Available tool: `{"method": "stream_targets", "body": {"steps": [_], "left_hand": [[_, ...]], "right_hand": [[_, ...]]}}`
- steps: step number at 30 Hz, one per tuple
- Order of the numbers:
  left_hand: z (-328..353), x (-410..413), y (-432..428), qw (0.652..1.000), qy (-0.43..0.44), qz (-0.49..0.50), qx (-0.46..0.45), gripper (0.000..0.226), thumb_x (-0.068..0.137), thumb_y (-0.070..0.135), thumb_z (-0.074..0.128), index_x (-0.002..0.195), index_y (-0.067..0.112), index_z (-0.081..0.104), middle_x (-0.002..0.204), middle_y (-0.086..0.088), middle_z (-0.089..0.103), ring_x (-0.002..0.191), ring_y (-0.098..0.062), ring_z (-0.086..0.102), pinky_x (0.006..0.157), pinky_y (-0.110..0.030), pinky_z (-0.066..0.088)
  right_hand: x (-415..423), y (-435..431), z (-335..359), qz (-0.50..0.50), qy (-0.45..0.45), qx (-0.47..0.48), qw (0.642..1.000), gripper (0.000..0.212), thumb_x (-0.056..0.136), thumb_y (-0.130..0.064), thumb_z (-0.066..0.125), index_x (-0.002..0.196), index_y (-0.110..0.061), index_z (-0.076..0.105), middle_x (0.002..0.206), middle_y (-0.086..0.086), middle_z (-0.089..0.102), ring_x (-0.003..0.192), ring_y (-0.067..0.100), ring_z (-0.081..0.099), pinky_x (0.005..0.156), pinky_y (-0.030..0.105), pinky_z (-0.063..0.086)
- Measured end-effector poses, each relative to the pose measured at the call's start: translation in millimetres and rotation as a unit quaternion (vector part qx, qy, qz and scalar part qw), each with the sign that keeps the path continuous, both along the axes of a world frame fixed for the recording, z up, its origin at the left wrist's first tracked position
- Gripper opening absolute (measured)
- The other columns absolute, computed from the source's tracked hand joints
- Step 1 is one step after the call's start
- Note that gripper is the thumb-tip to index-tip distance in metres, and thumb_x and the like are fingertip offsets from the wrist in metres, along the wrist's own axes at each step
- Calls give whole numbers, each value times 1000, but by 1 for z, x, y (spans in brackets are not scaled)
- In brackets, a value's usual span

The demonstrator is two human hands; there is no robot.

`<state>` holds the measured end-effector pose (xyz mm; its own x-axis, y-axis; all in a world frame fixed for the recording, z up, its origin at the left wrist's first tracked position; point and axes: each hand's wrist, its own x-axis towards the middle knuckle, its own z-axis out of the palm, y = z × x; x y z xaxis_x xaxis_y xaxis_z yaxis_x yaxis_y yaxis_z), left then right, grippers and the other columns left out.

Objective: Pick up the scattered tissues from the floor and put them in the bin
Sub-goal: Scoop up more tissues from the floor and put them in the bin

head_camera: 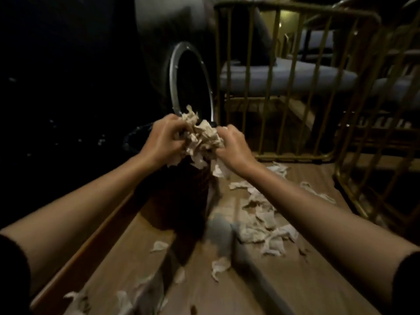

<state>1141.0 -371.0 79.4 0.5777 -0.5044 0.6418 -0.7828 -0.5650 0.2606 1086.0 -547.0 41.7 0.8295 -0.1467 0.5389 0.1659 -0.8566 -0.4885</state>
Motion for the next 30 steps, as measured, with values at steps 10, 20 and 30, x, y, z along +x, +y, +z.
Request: {"method": "stream_targets", "body": {"steps": [10,20,30], "left_hand": [[9,104,23,980,134,113,97,48,82,17,66,128,15,53,130,-16,52,123,-30,48,100,-30,37],[-36,30,-4,999,-34,13,-33,16,80,8,59,94,9,67,89,-10,64,87,-23,59,75,-32,45],[-215,-67,-65,905,294,-48,303,57,82,23,61,135,24,40,133,-11,41,125,-30,39,103,-37,40]], "right_hand": [[126,40,26,37,173,-4,984,63,88,-40,59,141,-26,30,150,17,25,133,43,30,109,53,31],[66,17,8,45,-31,-83,995,18,87,-27,59,98,-17,68,99,9,68,95,25,60,77,39,52],[-64,-90,-197,-104,285,2,953,40,83,-23,63,121,-21,54,136,8,44,126,34,40,103,40,35]]}}
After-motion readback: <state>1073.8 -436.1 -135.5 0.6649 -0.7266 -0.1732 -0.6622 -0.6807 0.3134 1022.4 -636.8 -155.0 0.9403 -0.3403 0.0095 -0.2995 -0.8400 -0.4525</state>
